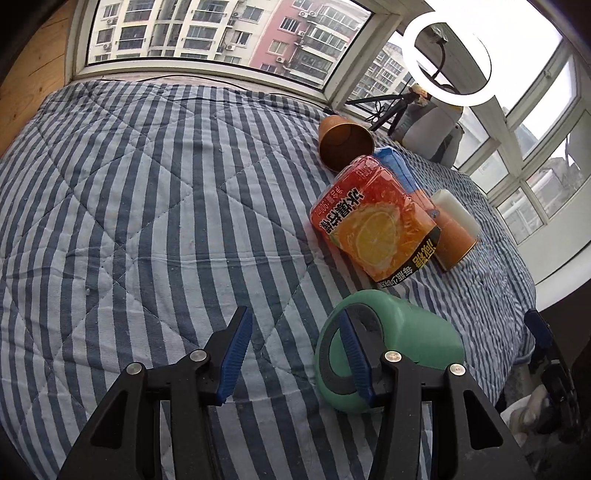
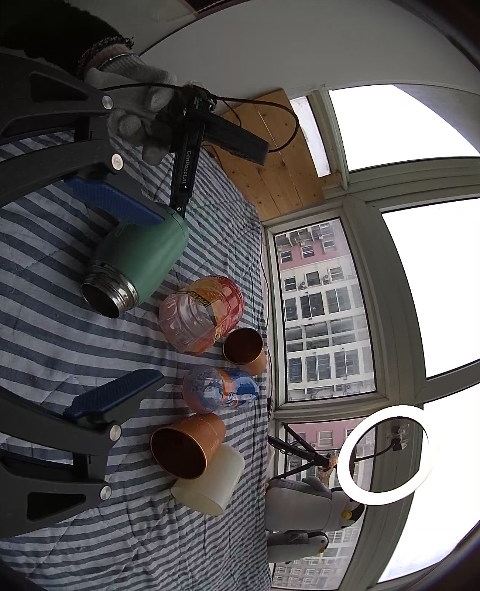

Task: Flip cup upside down
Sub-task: 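Close the left gripper around the green cup body and lift it, then grasp the green cup with the right gripper while the left gripper holds it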

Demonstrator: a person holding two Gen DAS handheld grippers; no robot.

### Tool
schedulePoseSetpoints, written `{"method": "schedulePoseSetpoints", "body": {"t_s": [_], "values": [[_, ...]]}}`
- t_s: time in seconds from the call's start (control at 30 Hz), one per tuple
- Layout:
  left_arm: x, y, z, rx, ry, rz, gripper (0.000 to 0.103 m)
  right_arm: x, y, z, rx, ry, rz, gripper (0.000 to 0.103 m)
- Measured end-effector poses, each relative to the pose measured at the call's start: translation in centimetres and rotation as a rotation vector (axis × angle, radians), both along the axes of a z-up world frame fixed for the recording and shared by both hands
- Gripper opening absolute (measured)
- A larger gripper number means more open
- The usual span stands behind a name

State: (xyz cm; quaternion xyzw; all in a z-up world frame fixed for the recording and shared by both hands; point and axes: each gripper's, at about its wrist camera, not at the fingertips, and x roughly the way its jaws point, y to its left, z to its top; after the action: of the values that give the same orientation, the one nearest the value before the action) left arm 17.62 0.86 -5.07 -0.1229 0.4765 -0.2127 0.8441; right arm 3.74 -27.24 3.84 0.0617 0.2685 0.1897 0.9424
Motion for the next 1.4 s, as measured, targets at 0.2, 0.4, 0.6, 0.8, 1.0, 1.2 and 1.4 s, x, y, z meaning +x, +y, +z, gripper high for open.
{"method": "schedulePoseSetpoints", "body": {"t_s": [0.2, 0.4, 0.6, 0.8, 1.0, 1.2, 1.4], "values": [[-3.4, 0.7, 1.2, 0.065, -0.075, 0.072, 0.073, 3.5, 2.3, 1.0, -0.093, 0.078, 0.153, 0.077], [-8.3, 2.3, 1.7, -0.016, -0.124, 0.105, 0.089, 7.0, 4.8, 0.1, -0.139, 0.195, 0.291, 0.077], [-11.2, 0.7, 0.6, -0.084, -0.131, 0.08, 0.089, 9.0, 7.2, -1.4, -0.172, 0.262, 0.375, 0.077], [-11.0, -2.2, -0.4, -0.146, -0.102, 0.021, 0.086, 10.3, 8.4, -2.1, -0.167, 0.336, 0.434, 0.077], [-9.7, -3.3, -1.0, -0.198, -0.077, 0.004, 0.081, 11.3, 8.5, -2.8, -0.127, 0.404, 0.465, 0.076], [-8.8, -3.1, -1.2, -0.194, -0.075, 0.012, 0.081, 12.2, 9.0, -3.3, -0.152, 0.436, 0.454, 0.069], [-8.4, -1.6, -0.8, -0.199, -0.088, 0.01, 0.081, 12.3, 8.8, -3.5, -0.136, 0.486, 0.467, 0.067]]}}
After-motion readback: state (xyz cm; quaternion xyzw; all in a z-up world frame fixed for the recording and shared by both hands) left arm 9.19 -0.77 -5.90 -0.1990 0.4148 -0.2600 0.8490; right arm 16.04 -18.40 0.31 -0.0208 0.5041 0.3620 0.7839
